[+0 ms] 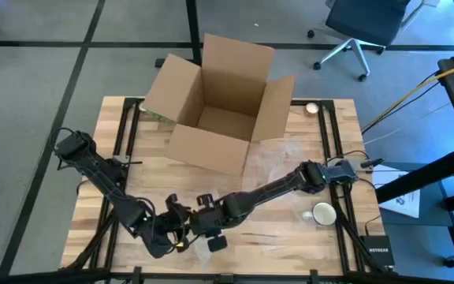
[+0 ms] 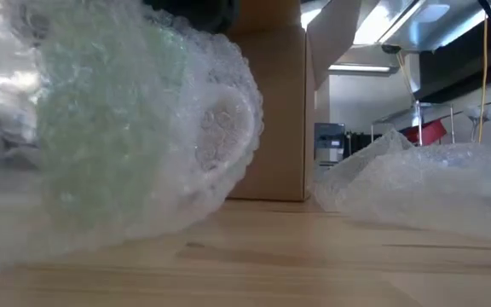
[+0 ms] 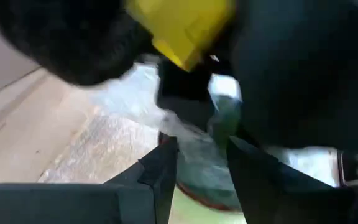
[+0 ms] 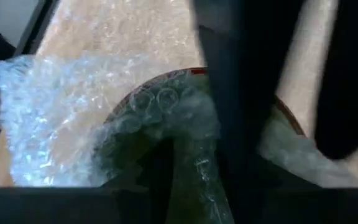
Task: Wrap mug
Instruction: Wrap the green mug with bubble wrap
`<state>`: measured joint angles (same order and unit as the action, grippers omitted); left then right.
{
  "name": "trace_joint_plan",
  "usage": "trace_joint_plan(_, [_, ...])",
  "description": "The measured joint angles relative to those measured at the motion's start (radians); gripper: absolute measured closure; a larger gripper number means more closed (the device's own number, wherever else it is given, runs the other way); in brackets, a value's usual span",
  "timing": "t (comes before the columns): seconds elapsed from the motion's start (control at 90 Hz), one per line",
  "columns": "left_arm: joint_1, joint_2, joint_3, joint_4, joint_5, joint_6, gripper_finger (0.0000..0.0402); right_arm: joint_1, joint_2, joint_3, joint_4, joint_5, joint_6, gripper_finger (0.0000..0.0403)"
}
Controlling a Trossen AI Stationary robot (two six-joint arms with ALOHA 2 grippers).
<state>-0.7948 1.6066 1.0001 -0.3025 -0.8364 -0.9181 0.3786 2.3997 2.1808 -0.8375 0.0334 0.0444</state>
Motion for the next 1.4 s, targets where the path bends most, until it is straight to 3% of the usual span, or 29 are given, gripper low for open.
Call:
trace_joint_plan(0.233, [0.01, 0.056, -0.023, 0.015, 0.024, -0.073, 0.0277, 0.0, -0.028, 0.0, -0.018, 0.0, -0.008, 0.0292])
trace_joint_plan(0.544, [0.01, 0.062, -0.022, 0.04, 0.068, -0.051, 0.0277, 0.0, -0.14, 0.001, -0.084, 0.003, -0.022, 0.0292])
trace_joint_plan(0.678, [0.01, 0.062, -0.022, 0.055, 0.058, -0.037, 0.0277, 0.001, -0.159, 0.002, -0.114, 0.051, -0.024, 0.0292])
trace_joint_plan(1.133, [0.01, 0.062, -0.022, 0.142, 0.058, 0.036, 0.0277, 0.07, -0.201, 0.001, -0.409, 0.051, 0.03, 0.0292])
trace_joint_plan(1.267, [0.008, 0.062, -0.022, 0.14, 0.058, 0.036, 0.0277, 0.116, -0.209, -0.035, -0.506, 0.051, 0.034, 0.0292])
trace_joint_plan(1.4, [0.008, 0.062, -0.022, 0.14, 0.058, 0.036, 0.0277, 0.148, -0.292, -0.139, -0.426, 0.062, 0.079, 0.0292])
